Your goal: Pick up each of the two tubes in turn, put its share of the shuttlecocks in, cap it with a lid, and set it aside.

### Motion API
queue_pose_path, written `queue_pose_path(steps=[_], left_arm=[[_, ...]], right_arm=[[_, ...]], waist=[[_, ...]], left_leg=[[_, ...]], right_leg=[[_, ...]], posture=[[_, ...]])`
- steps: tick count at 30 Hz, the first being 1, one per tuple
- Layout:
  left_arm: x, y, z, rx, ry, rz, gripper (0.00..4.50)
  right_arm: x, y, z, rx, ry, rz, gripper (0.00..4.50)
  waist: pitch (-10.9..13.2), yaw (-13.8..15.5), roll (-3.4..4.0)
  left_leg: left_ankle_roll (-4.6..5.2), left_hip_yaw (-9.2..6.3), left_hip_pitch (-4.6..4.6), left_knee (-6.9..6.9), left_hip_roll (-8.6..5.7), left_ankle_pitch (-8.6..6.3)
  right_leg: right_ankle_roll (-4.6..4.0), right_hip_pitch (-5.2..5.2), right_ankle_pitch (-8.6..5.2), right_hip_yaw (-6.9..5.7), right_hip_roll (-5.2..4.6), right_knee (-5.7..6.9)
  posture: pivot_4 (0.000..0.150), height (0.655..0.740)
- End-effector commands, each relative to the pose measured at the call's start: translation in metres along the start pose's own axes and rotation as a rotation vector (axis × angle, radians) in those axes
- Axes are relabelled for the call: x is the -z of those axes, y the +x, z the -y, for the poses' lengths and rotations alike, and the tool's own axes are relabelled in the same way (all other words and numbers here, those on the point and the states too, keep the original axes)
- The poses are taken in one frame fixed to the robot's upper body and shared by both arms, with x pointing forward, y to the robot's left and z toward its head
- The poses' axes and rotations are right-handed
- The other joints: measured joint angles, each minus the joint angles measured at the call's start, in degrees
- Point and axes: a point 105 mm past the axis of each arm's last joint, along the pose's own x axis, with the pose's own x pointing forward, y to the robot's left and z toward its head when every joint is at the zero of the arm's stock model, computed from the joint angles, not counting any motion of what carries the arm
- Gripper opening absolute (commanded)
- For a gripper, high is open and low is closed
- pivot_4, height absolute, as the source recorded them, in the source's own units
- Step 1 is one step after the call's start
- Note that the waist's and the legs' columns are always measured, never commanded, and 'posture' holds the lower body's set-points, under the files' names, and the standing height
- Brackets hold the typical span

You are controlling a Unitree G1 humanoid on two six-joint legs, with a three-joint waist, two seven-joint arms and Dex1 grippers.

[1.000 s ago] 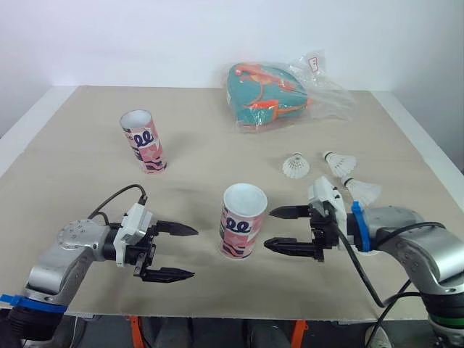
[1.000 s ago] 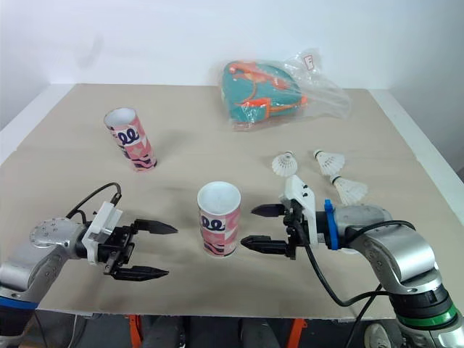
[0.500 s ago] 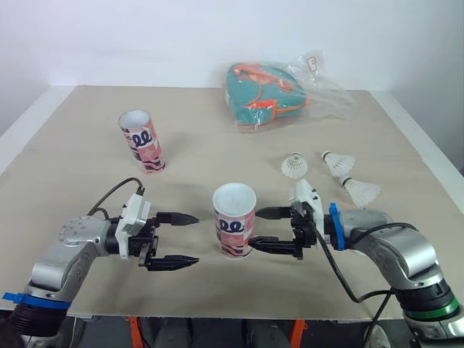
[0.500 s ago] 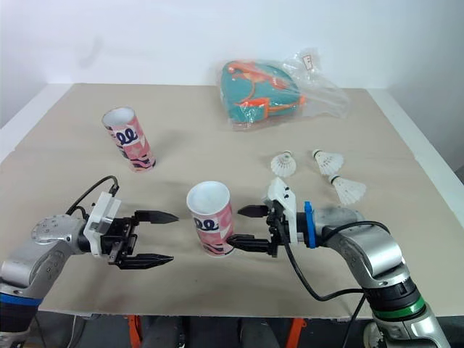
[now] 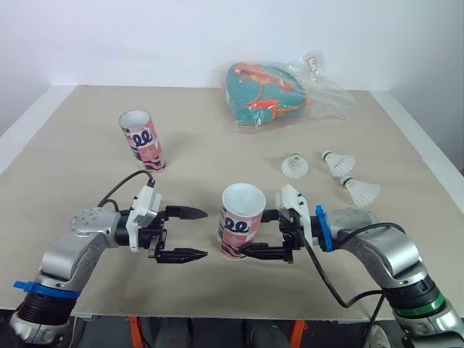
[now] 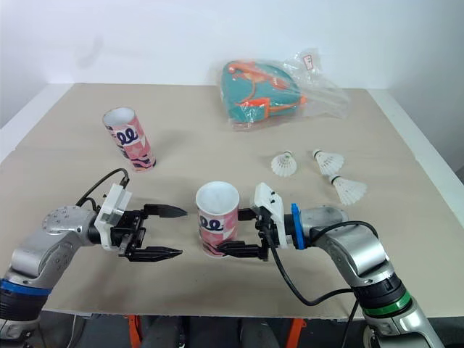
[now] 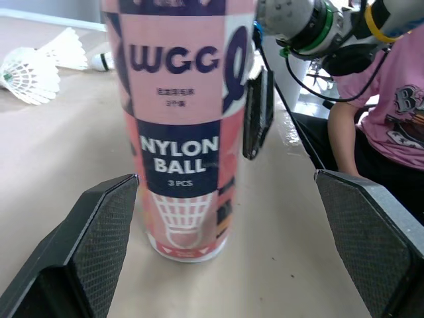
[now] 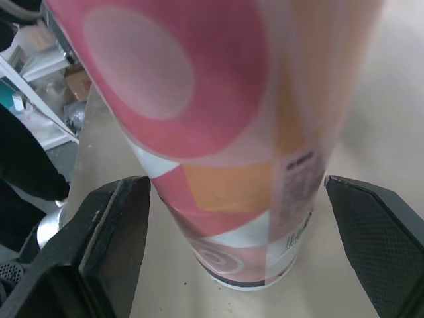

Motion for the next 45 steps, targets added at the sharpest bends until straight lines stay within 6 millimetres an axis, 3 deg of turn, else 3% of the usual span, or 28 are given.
queue_pose_path(steps=[1, 7, 10, 14, 23, 29, 35, 41, 42, 45], left_arm=[[-0.012, 0.007, 0.003, 0.033, 0.035, 0.013, 4.42], [-0.013, 0.008, 0.004, 0.038, 0.034, 0.012, 4.42], [-0.013, 0.009, 0.005, 0.044, 0.032, 0.010, 4.50], [-0.011, 0.008, 0.006, 0.046, 0.029, 0.006, 4.50], [-0.002, 0.006, 0.006, 0.049, 0.022, 0.003, 4.50], [0.004, 0.007, 0.005, 0.058, 0.020, 0.003, 4.50], [0.009, 0.007, 0.007, 0.071, 0.013, 0.004, 4.50], [0.014, 0.013, 0.007, 0.084, 0.014, 0.017, 4.50], [0.013, 0.019, 0.004, 0.085, 0.019, 0.035, 4.50], [0.012, 0.033, -0.002, 0.079, 0.032, 0.066, 4.50]], right_arm=[[-0.012, 0.003, 0.001, -0.013, -0.055, 0.026, 4.50], [-0.011, 0.004, 0.003, -0.011, -0.054, 0.035, 4.50], [-0.012, 0.004, 0.004, -0.015, -0.048, 0.045, 3.71], [-0.012, 0.005, 0.010, 0.017, -0.034, 0.043, 2.32], [-0.015, -0.004, 0.011, 0.022, -0.040, 0.041, 2.32], [-0.029, -0.023, 0.023, 0.117, -0.056, 0.094, 2.32], [-0.046, -0.066, 0.045, 0.278, -0.055, 0.173, 2.32], [-0.067, -0.138, 0.077, 0.554, -0.037, 0.300, 2.32], [-0.069, -0.160, 0.085, 0.644, -0.020, 0.332, 2.32], [-0.070, -0.198, 0.092, 0.790, 0.004, 0.375, 2.32]], waist=[[0.0, 0.0, 0.00], [0.0, 0.0, 0.00], [0.0, 0.0, 0.00], [0.0, 0.0, 0.00], [0.0, 0.0, 0.00], [0.0, 0.0, 0.00], [0.0, 0.0, 0.00], [0.0, 0.1, 0.00], [0.0, 0.1, 0.00], [0.0, 0.5, 0.01]], left_leg=[[0.00, 0.00, 0.00, 0.01, 0.00, 0.00], [0.00, -0.01, 0.00, 0.00, 0.00, 0.00], [0.00, -0.01, 0.00, 0.01, 0.00, 0.00], [0.00, -0.02, 0.00, 0.02, 0.01, 0.00], [0.00, -0.01, 0.00, 0.03, 0.01, 0.00], [0.00, -0.01, 0.00, 0.03, 0.01, 0.00], [0.00, -0.01, 0.00, 0.03, 0.01, 0.00], [0.00, -0.01, 0.00, 0.04, -0.01, 0.00], [0.00, -0.01, 0.00, 0.04, -0.01, 0.00], [0.00, -0.01, 0.00, 0.05, -0.04, 0.00]], right_leg=[[0.01, 0.00, 0.01, 0.00, 0.01, 0.00], [0.00, 0.00, 0.00, 0.01, 0.02, 0.01], [0.00, 0.01, 0.00, 0.02, 0.02, 0.01], [0.01, 0.01, 0.02, 0.02, 0.03, 0.01], [0.01, 0.01, 0.02, 0.03, 0.03, 0.02], [0.01, 0.01, 0.02, 0.03, 0.03, 0.02], [0.00, 0.02, 0.02, 0.05, 0.04, 0.02], [-0.28, 0.04, 0.21, 0.06, 0.03, 0.02], [-0.28, 0.04, 0.22, 0.07, 0.03, 0.02], [-0.27, 0.07, 0.23, 0.09, 0.03, 0.02]], posture=[[0.150, 0.7387], [0.150, 0.7387], [0.150, 0.7387], [0.150, 0.7387], [0.150, 0.7387], [0.150, 0.7387], [0.150, 0.7387], [0.150, 0.7387], [0.150, 0.7387], [0.150, 0.7387]])
